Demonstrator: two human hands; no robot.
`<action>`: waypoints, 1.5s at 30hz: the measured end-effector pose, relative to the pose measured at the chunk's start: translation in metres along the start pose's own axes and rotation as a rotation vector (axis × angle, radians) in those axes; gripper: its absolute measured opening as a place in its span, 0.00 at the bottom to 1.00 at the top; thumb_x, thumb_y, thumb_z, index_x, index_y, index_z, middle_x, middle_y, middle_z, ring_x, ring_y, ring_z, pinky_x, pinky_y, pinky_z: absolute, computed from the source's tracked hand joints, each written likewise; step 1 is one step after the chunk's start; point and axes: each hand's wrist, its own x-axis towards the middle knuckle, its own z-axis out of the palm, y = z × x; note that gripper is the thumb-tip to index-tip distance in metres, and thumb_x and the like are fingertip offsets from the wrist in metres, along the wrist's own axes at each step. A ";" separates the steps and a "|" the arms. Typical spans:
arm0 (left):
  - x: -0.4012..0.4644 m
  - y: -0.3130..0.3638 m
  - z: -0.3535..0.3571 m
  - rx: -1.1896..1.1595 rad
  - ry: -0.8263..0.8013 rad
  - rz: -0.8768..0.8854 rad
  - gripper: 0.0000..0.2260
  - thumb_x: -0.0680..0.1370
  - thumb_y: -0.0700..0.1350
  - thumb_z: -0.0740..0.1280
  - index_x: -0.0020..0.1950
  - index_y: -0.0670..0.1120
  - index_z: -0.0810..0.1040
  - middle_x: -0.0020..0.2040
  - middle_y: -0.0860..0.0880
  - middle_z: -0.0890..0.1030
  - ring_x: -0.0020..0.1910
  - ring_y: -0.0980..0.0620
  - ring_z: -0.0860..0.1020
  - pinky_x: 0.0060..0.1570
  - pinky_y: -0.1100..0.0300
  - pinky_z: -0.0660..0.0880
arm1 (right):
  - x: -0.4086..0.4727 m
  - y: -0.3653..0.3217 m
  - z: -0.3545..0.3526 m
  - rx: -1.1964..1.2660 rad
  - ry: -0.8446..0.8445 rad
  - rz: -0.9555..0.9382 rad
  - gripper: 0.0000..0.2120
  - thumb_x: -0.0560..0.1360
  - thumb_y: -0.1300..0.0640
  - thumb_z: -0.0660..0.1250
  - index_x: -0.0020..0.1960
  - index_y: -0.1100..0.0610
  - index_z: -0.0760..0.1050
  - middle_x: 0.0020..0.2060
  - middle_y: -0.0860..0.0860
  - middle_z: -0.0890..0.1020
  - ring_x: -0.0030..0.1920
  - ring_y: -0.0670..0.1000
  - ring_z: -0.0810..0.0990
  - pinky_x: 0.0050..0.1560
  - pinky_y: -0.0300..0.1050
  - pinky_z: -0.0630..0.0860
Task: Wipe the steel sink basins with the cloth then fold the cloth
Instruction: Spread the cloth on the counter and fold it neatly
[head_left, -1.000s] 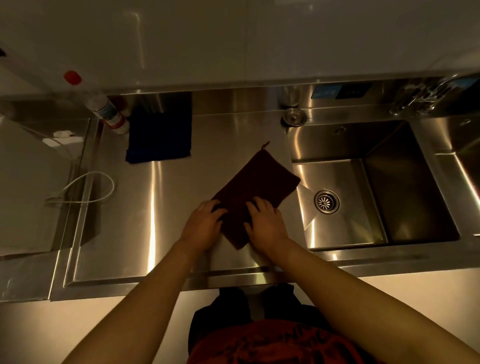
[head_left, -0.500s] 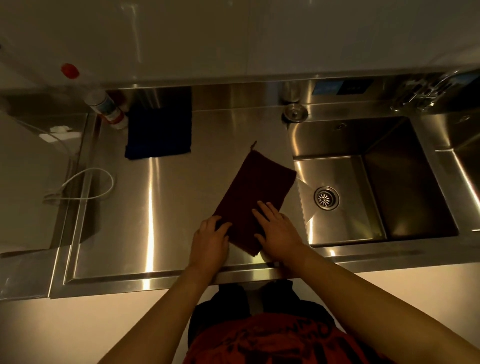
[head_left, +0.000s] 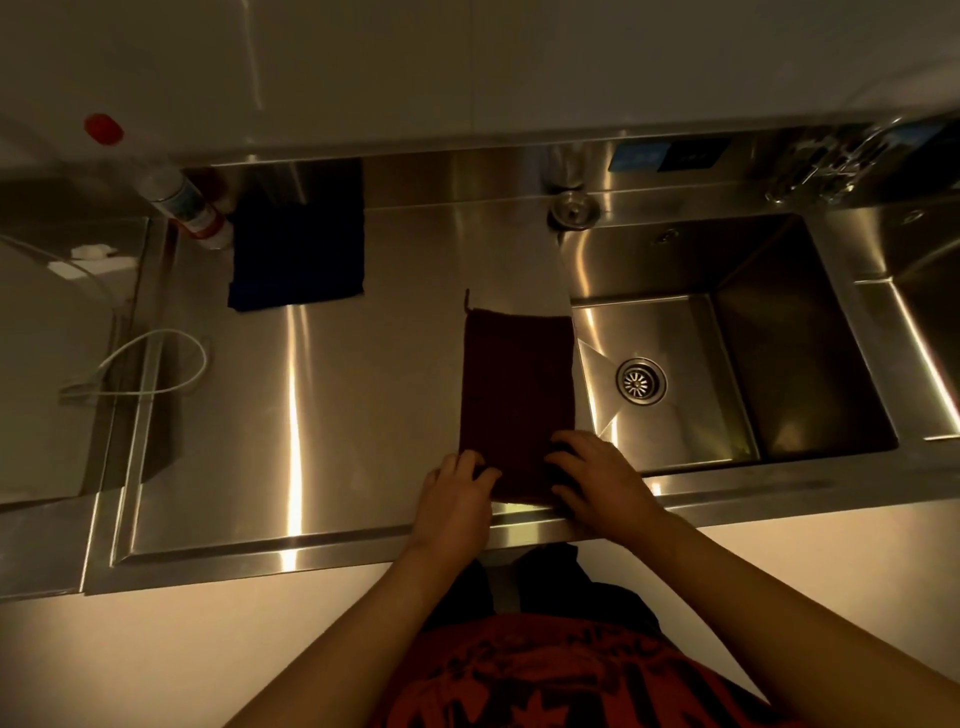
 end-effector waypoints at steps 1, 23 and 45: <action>0.001 0.000 0.000 0.007 0.023 0.034 0.20 0.75 0.43 0.74 0.66 0.51 0.81 0.62 0.48 0.77 0.58 0.47 0.76 0.54 0.53 0.76 | -0.003 -0.004 0.002 0.016 -0.011 -0.009 0.22 0.74 0.48 0.73 0.66 0.51 0.78 0.68 0.50 0.74 0.67 0.52 0.72 0.65 0.52 0.74; 0.014 0.020 0.005 0.078 -0.042 0.060 0.24 0.69 0.41 0.78 0.64 0.51 0.80 0.58 0.50 0.78 0.54 0.48 0.77 0.48 0.54 0.77 | 0.000 -0.019 0.000 0.052 -0.001 0.028 0.06 0.75 0.54 0.68 0.49 0.56 0.79 0.47 0.51 0.77 0.47 0.52 0.76 0.42 0.48 0.75; 0.031 0.005 -0.015 0.021 -0.035 0.036 0.16 0.76 0.37 0.67 0.64 0.46 0.80 0.53 0.46 0.82 0.51 0.45 0.79 0.46 0.52 0.74 | 0.022 -0.043 0.008 -0.136 -0.164 0.131 0.23 0.75 0.56 0.69 0.69 0.54 0.69 0.60 0.53 0.74 0.60 0.56 0.73 0.51 0.51 0.75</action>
